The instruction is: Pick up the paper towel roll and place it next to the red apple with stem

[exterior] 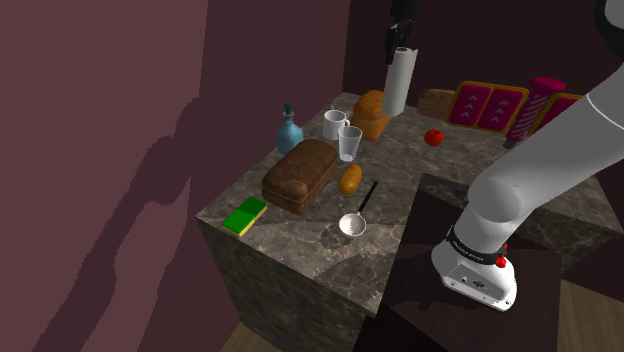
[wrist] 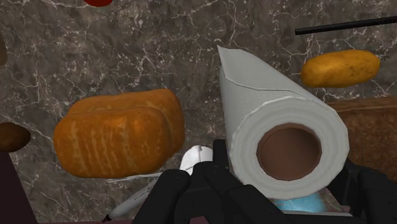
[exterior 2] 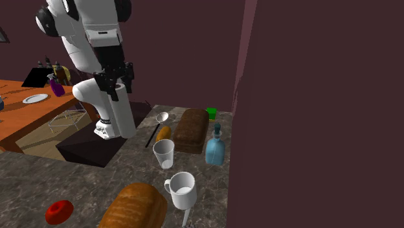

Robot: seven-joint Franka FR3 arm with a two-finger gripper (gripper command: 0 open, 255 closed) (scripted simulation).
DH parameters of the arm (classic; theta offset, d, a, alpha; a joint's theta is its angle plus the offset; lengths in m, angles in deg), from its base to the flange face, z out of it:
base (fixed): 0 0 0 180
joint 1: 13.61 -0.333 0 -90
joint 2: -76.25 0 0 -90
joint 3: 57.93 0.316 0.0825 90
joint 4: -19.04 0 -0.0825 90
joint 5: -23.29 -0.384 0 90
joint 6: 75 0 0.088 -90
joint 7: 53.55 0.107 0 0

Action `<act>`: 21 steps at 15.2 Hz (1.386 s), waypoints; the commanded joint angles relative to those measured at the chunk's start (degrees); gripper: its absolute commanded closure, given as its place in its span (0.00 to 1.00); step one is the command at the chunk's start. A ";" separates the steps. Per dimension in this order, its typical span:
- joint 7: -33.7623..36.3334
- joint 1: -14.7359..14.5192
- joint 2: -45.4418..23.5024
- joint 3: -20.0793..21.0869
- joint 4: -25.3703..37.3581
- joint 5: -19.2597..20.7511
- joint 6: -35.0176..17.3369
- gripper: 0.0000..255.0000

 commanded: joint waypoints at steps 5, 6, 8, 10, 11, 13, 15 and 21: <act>-8.07 2.95 2.82 -5.35 -0.56 1.84 1.67 1.00; -9.42 3.42 3.03 -6.25 -0.29 2.13 2.03 1.00; -12.15 4.32 3.25 -8.11 0.44 2.69 2.74 1.00; -14.94 5.18 3.23 -10.03 1.42 3.21 3.44 1.00; -16.36 5.59 3.12 -11.01 2.01 3.44 3.78 1.00; -19.24 6.38 2.71 -13.03 3.38 3.83 4.46 1.00; -22.21 7.14 2.02 -15.13 5.01 4.10 5.13 1.00; -31.73 9.24 -1.87 -21.96 11.56 3.80 7.12 1.00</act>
